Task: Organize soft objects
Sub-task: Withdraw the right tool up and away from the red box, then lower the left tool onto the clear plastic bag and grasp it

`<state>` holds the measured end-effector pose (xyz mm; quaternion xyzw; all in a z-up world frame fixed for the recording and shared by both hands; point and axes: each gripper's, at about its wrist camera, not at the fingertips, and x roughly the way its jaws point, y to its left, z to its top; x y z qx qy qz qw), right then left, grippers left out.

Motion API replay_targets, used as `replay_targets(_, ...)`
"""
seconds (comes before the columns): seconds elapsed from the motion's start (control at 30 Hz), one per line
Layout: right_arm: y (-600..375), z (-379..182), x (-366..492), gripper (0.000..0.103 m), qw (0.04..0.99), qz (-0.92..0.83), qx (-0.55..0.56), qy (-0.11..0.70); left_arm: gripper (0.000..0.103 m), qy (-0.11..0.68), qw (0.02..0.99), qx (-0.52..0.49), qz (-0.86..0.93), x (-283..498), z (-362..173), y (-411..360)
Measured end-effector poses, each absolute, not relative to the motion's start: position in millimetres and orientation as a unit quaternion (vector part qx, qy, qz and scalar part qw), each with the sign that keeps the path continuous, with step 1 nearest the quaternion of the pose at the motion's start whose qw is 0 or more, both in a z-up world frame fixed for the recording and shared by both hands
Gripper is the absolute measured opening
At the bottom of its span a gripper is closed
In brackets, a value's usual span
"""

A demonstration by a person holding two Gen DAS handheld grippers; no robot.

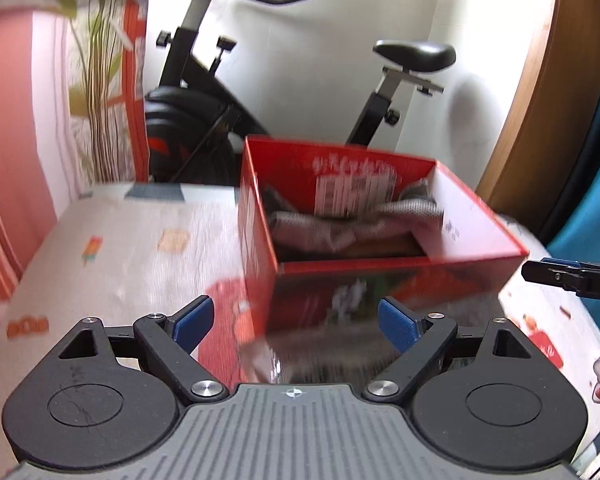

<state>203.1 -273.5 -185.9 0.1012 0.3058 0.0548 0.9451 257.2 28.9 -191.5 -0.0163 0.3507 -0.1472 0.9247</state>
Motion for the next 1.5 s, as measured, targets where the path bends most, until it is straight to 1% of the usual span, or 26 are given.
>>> replay_targets(0.3, -263.7, -227.2, 174.3, 0.077, 0.927, 0.058, 0.117, 0.351, 0.088, 0.387, 0.910, -0.040, -0.147, 235.8, -228.0, 30.1)
replay_targets(0.5, -257.0, -241.8, 165.7, 0.076, 0.921, 0.062, 0.126, 0.363, 0.085, 0.406, 0.900, -0.069, -0.147, 229.3, -243.5, 30.6)
replay_targets(0.63, -252.6, -242.3, 163.7, 0.076, 0.924, 0.068, 0.119, 0.357, 0.083, 0.408, 0.898, -0.070, -0.149, 227.2, -246.9, 28.6)
replay_targets(0.73, -247.7, -241.1, 163.4, 0.075, 0.926, 0.074, 0.106, 0.354, 0.080, 0.409, 0.897, -0.072, -0.149, 228.3, -247.8, 28.5)
replay_targets(0.8, -246.7, -240.4, 164.8, 0.074, 0.926, 0.075, 0.105, 0.354, 0.075, 0.409, 0.897, -0.074, -0.150, 228.6, -247.8, 29.2)
replay_targets(0.97, -247.4, -240.0, 165.7, 0.072, 0.926, 0.078, 0.105, 0.353, 0.072, 0.407, 0.897, -0.082, -0.149, 230.3, -247.9, 31.2)
replay_targets(1.0, -247.7, -240.8, 165.9, 0.072, 0.926, 0.080, 0.105, 0.355, 0.069, 0.409, 0.896, -0.084, -0.150, 230.9, -248.7, 31.4)
replay_targets(1.17, -247.6, -249.4, 169.4, 0.073, 0.918, 0.083, 0.114, 0.371, 0.063, 0.420, 0.891, -0.084, -0.152, 234.3, -254.3, 30.6)
replay_targets(1.5, -247.8, -255.0, 172.6, 0.073, 0.915, 0.086, 0.109, 0.379, 0.062, 0.436, 0.883, -0.086, -0.152, 242.8, -262.8, 33.1)
